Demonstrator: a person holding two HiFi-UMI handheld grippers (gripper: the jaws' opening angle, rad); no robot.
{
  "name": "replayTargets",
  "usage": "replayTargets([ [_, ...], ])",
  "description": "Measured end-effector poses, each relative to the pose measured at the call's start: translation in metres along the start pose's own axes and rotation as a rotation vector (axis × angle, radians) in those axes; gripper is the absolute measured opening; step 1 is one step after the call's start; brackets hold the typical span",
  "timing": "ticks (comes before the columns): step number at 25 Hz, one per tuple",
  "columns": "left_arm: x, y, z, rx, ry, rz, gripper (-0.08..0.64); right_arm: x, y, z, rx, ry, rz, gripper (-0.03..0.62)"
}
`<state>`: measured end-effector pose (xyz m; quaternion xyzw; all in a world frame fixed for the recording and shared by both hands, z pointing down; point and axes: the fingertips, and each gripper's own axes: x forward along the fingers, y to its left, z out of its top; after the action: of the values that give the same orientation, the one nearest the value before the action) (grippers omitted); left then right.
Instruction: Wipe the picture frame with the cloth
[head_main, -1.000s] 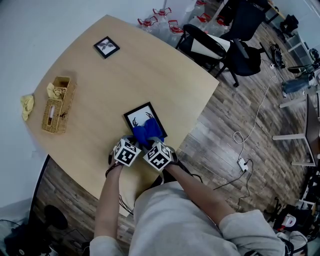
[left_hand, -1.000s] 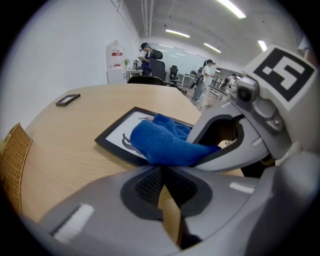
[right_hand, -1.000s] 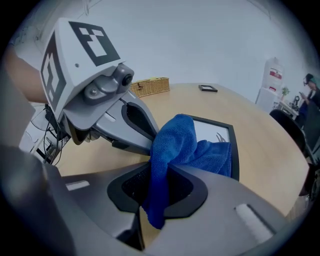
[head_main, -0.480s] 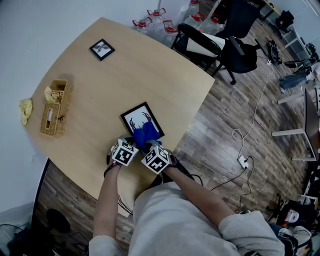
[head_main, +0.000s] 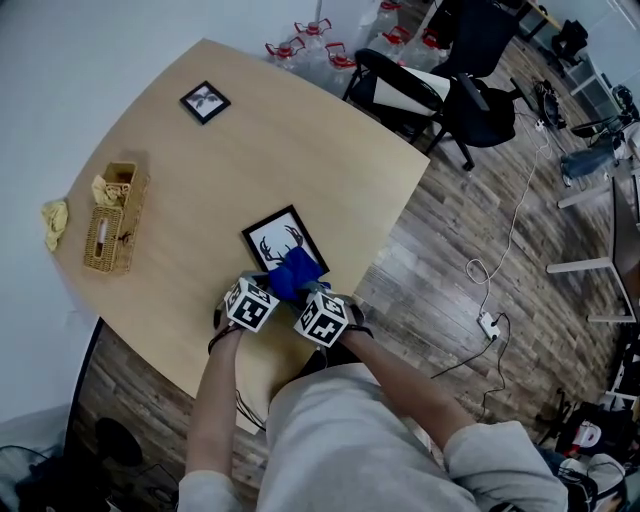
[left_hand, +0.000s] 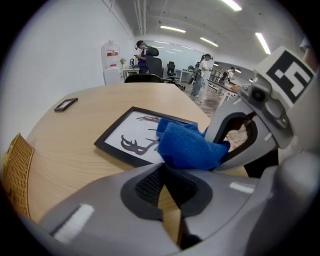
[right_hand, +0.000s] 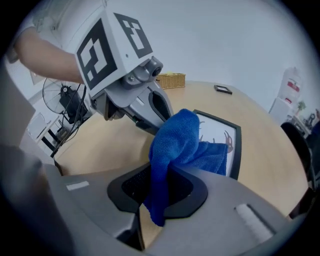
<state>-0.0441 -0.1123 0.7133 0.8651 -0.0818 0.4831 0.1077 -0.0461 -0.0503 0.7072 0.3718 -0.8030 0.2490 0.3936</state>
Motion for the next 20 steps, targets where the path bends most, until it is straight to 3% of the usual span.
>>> replayTargets([
  [7,0.001,0.002,-0.001,0.016,0.02,0.003,0.052,-0.013,-0.036,-0.039,0.043,0.037,-0.012,0.057],
  [20,0.001,0.001,0.0,0.014,0.02,0.02,0.052,-0.037,-0.081,-0.056,0.129,0.092,-0.02,0.055],
])
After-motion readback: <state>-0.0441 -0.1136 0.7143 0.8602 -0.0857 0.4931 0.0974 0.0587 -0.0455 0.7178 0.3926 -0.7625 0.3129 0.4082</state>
